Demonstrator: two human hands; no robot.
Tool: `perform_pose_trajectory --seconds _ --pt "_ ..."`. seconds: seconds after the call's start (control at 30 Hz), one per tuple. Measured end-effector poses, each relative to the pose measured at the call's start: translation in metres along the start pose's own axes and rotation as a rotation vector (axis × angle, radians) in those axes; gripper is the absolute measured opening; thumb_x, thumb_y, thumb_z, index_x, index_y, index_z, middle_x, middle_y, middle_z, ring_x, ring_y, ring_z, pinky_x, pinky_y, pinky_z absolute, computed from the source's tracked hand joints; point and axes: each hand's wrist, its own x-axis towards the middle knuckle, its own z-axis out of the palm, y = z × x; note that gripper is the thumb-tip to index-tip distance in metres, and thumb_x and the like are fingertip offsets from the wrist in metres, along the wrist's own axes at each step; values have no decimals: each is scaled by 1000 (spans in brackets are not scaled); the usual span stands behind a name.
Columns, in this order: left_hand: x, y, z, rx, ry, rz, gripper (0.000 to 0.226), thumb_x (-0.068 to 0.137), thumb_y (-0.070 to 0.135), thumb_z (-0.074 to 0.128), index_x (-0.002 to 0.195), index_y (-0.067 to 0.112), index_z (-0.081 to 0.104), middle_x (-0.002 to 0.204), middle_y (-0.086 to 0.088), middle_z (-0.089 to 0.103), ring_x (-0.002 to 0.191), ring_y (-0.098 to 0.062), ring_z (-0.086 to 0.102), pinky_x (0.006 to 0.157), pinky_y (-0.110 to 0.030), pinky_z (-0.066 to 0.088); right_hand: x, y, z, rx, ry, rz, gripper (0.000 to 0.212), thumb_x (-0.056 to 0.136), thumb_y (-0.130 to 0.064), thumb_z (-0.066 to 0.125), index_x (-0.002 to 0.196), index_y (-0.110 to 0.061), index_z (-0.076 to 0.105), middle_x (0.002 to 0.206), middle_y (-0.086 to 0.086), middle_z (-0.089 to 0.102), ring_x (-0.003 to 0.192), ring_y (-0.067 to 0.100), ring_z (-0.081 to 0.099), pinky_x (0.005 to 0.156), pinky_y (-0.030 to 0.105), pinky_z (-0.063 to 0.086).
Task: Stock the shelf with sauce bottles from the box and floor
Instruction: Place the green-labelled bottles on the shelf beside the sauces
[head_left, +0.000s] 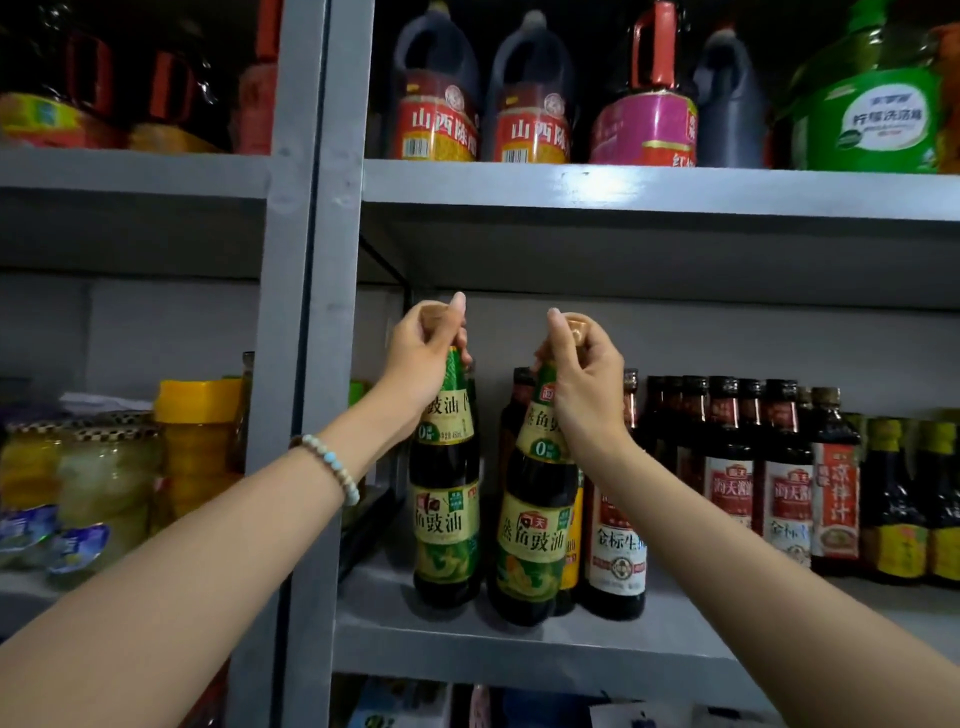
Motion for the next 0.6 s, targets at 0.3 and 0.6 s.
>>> perform_pose_trajectory --seconds 0.3,0.6 --pt "2 -30 -6 92 -16 -41 23 93 37 49 85 15 51 66 7 54 54 -3 54 67 -19 46 -4 25 7 -38 -89 47 24 94 -33 54 77 -16 56 65 0 56 61 15 56 58 27 49" --pt "8 -47 -17 136 -18 -81 28 92 39 50 76 16 52 67 6 54 57 -5 55 65 -20 46 -2 36 16 -26 -115 103 21 92 -33 56 88 -13 60 76 7 60 71 20 58 67 27 51"
